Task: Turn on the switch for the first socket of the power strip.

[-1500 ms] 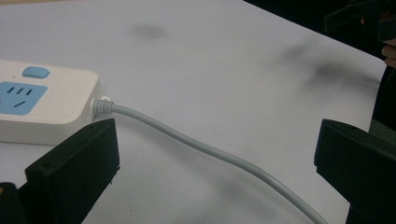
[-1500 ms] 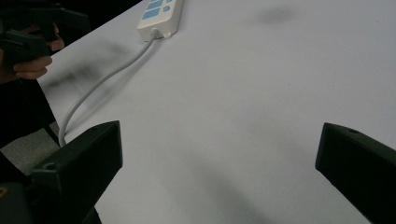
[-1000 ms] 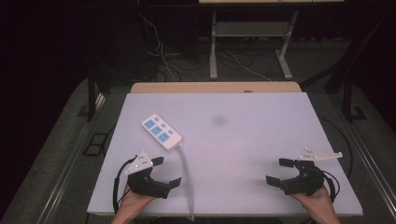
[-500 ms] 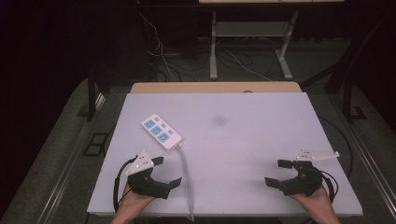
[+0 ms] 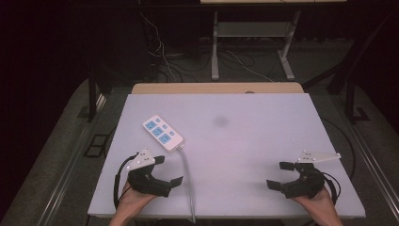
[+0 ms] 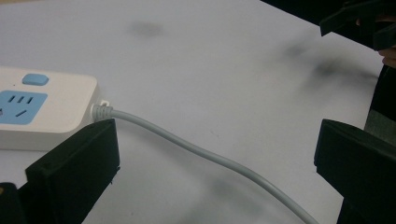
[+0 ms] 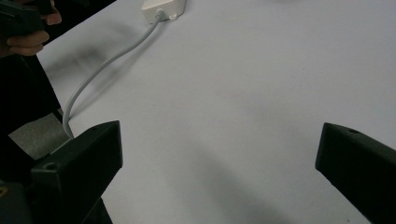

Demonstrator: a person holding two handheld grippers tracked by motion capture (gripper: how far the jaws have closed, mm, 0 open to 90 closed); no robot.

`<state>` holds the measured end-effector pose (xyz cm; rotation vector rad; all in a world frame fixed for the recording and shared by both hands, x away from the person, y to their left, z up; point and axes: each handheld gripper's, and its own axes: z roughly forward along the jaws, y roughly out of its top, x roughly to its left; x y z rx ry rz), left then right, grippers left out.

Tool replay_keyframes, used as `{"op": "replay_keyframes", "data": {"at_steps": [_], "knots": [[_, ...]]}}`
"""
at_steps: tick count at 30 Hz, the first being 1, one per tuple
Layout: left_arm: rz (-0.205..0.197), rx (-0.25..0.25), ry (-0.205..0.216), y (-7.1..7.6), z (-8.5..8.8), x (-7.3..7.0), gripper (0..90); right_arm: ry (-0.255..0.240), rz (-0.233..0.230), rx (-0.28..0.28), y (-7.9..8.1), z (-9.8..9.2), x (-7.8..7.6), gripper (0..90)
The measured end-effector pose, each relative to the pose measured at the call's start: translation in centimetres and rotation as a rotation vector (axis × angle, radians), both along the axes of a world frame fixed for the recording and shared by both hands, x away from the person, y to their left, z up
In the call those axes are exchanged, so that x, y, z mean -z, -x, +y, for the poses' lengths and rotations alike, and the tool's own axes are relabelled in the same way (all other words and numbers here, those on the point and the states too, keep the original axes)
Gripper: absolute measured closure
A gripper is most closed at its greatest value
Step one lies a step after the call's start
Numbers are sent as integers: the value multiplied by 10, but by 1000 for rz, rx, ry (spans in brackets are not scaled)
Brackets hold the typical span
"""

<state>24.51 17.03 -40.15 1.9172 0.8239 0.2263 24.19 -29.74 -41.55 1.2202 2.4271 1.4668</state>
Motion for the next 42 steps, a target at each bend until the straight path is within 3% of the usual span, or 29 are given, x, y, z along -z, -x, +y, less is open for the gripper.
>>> {"op": "replay_keyframes", "data": {"at_steps": [11,42], "knots": [[45,17,-25,-11,1,-10,0,2,3,0,0,0,1,2],[69,26,-58,-47,6,-37,0,3,0,4,1,-1,0,2]]}}
